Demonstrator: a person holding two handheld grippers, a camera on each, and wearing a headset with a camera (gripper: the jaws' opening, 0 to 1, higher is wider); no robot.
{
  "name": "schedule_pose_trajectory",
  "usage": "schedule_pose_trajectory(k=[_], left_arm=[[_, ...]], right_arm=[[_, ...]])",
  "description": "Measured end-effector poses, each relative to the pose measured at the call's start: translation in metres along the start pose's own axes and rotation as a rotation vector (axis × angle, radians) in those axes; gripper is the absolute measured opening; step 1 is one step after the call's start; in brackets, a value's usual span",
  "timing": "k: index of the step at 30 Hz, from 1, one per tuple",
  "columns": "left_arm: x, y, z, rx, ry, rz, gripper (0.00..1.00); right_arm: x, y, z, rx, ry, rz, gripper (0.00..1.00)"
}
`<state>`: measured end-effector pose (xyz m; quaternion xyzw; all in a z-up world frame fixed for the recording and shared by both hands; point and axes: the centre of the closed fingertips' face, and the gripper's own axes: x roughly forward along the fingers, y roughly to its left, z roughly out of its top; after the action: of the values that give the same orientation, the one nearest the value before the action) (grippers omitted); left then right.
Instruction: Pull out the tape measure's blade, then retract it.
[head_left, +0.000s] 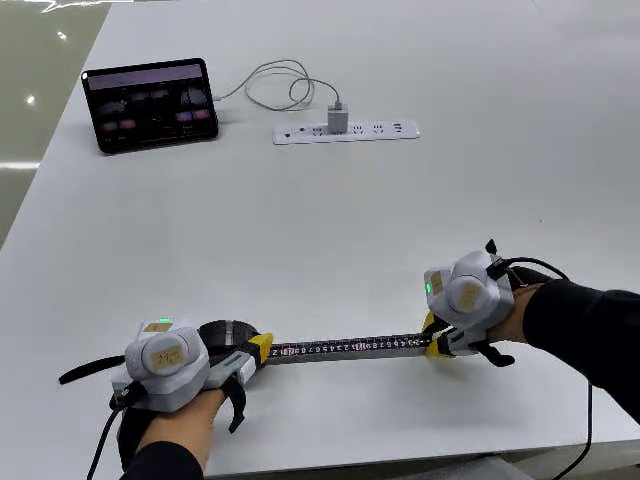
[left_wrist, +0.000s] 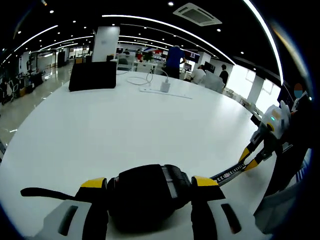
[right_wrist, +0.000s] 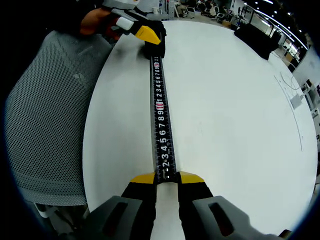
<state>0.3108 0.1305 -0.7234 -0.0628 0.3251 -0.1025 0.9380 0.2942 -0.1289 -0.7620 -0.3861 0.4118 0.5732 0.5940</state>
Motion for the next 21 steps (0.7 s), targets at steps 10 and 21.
schedule_pose_trajectory(k=[10,21], left_arm=[[0.003,0.0017,-0.004,0.083,0.03,0.031,0.63],[0.0036,0.0035,-0.0052,0.1,0.033,0.036,0.62]], right_arm=[[0.0007,-0.0015,-0.0002,0.049,0.013,-0.009,0.11],[0.0021,-0.0017,0.0031,0.049,-0.009,-0.013,0.11]])
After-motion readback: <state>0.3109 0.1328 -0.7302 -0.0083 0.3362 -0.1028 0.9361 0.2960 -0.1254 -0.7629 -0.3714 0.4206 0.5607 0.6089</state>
